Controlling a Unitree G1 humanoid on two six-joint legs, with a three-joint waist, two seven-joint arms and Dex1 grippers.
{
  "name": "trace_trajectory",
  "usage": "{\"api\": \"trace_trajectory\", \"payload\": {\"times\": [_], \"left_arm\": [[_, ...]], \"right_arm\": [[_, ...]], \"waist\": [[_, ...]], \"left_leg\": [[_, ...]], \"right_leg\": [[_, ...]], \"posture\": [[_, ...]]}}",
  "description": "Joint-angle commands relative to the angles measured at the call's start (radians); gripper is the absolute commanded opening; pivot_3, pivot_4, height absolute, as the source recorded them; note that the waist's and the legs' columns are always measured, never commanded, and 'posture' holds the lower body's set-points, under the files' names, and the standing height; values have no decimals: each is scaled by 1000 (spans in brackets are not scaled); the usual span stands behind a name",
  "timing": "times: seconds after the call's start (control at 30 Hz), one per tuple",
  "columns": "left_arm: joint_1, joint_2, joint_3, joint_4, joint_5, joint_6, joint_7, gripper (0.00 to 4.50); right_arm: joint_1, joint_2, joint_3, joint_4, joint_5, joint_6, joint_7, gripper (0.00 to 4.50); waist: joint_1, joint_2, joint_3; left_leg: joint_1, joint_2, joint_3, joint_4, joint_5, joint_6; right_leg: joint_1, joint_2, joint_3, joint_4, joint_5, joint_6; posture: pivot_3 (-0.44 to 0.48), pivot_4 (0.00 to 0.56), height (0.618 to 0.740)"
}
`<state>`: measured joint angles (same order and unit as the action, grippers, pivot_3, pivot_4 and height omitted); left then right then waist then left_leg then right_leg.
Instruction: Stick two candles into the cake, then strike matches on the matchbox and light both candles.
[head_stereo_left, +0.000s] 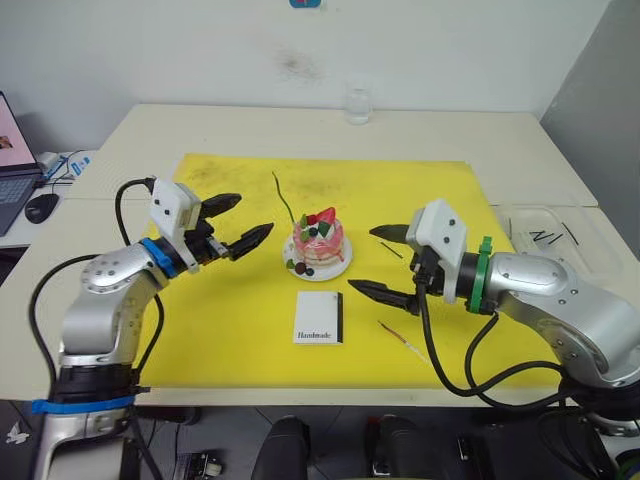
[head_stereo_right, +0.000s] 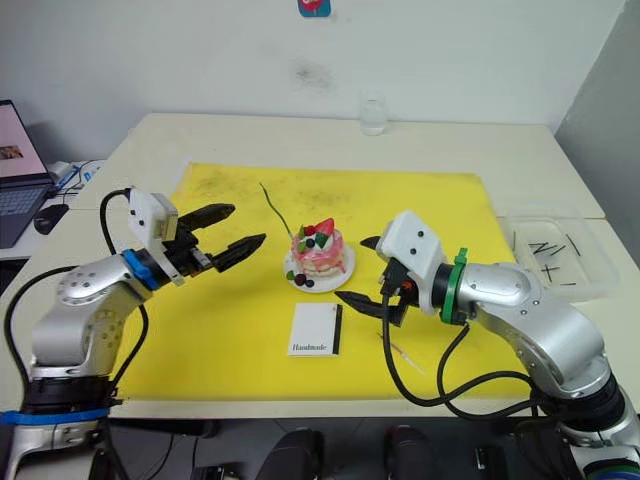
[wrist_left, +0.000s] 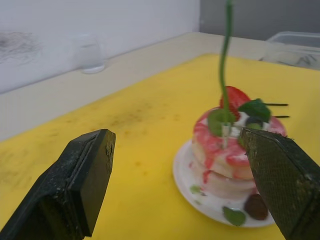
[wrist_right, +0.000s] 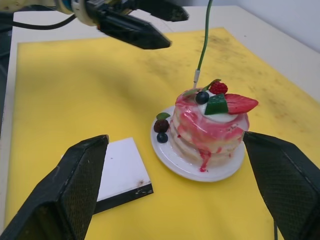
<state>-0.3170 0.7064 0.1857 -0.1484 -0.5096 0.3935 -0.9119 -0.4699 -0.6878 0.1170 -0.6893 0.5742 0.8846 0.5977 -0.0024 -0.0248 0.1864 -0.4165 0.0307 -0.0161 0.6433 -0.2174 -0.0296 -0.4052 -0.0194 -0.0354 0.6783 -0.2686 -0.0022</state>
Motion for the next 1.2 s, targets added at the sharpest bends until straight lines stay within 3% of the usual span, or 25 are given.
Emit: {"api": "trace_trajectory", "payload": {"times": [0.03,0.17,0.3,0.47,0.77,0.87,1.2], "left_arm": [[80,70,-42,-195,-79,72,-110,4478],[181,122,-119,-392,-139,118,-188,4478],[212,137,-184,-463,-132,106,-225,4478],[194,89,-236,-442,-89,70,-195,4478],[188,28,-287,-431,-23,16,-155,4478],[184,25,-299,-433,-5,2,-154,4500],[144,22,-313,-449,-15,35,-123,4500]], "right_arm": [[71,-74,-108,-64,36,9,40,4500],[227,-189,-174,-131,72,92,57,4500],[331,-239,-172,-175,57,111,39,4500],[386,-227,-90,-183,5,122,-20,4500],[404,-191,11,-156,-59,131,-71,4500],[415,-187,38,-151,-81,132,-83,3894],[413,-162,40,-187,-70,192,-90,315]], "waist": [[3,0,0],[5,0,0],[3,0,0],[1,1,0],[3,0,0],[3,0,0],[3,0,0]], "left_leg": [[0,0,0,0,0,0],[0,-1,0,-1,0,0],[1,0,0,0,0,0],[2,0,-1,0,0,0],[-1,-1,0,-1,0,0],[-1,-1,1,-1,0,0],[0,-1,-1,0,0,0]], "right_leg": [[0,-1,0,-1,0,0],[0,-3,1,-2,0,0],[0,-2,0,-1,-1,-1],[0,1,-2,1,-3,-6],[0,1,-1,-2,-2,-2],[0,1,-1,-2,-2,-1],[0,1,-2,-1,-2,-1]], "posture": [[0,150,740],[0,150,740],[0,150,740],[0,150,740],[0,150,740],[0,150,740],[0,150,740]]}}
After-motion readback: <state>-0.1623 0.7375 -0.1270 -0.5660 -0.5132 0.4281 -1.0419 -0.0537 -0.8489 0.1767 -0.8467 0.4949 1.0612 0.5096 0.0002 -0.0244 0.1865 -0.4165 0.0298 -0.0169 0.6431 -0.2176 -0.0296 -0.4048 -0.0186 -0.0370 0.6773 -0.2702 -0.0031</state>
